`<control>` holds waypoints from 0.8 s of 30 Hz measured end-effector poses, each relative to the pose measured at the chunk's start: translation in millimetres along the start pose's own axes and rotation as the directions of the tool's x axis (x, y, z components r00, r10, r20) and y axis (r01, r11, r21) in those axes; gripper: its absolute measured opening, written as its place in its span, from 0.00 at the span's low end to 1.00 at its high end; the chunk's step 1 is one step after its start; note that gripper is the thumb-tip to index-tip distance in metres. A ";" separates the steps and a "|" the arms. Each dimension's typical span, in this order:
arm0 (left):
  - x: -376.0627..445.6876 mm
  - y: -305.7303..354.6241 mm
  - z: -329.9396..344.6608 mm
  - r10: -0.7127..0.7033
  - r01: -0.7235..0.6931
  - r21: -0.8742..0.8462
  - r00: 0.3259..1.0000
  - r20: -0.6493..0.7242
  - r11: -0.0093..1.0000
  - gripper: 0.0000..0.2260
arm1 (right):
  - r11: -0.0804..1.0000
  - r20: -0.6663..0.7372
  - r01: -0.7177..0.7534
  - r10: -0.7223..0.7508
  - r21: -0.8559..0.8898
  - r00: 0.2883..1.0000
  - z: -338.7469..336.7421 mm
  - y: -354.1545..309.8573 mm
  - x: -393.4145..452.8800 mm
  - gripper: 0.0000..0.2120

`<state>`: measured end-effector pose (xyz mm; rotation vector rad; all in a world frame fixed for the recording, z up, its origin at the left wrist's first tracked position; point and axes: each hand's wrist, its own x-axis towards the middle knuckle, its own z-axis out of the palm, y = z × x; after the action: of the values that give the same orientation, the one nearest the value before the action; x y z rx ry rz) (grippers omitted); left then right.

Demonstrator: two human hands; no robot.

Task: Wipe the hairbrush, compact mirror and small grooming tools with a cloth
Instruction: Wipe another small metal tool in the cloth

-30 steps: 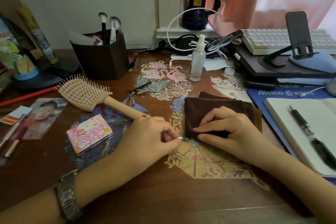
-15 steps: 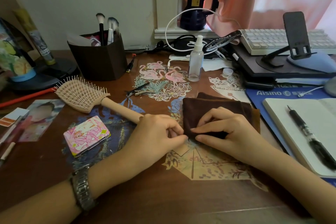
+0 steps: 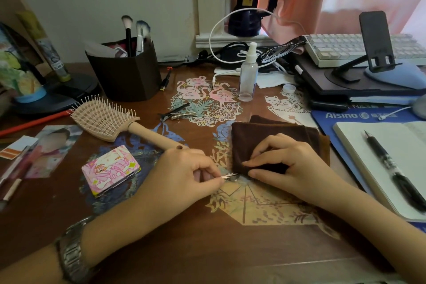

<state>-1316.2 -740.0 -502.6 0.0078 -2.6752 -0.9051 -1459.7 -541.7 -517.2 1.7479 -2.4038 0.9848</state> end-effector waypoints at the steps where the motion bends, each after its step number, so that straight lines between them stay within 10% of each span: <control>1: -4.8 -2.0 -3.9 -0.011 0.011 0.011 1.000 0.003 1.000 0.02 | 1.000 0.002 -0.002 0.002 -0.001 1.000 0.0 0.0 0.0 0.13; 16: -38.2 -18.7 -25.0 -0.079 0.079 0.026 0.997 0.014 0.997 0.14 | 1.000 -0.017 -0.015 0.015 0.007 1.000 1.5 -2.4 0.3 0.12; 24: -25.8 -7.6 -20.1 -0.138 0.138 -0.037 0.990 -0.005 0.990 0.03 | 1.000 -0.011 -0.022 0.022 0.003 1.000 1.6 -1.3 0.6 0.13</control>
<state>-1286.4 -755.2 -499.6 0.1904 -2.6778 -0.9932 -1458.2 -543.3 -517.7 1.7159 -2.4217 0.9977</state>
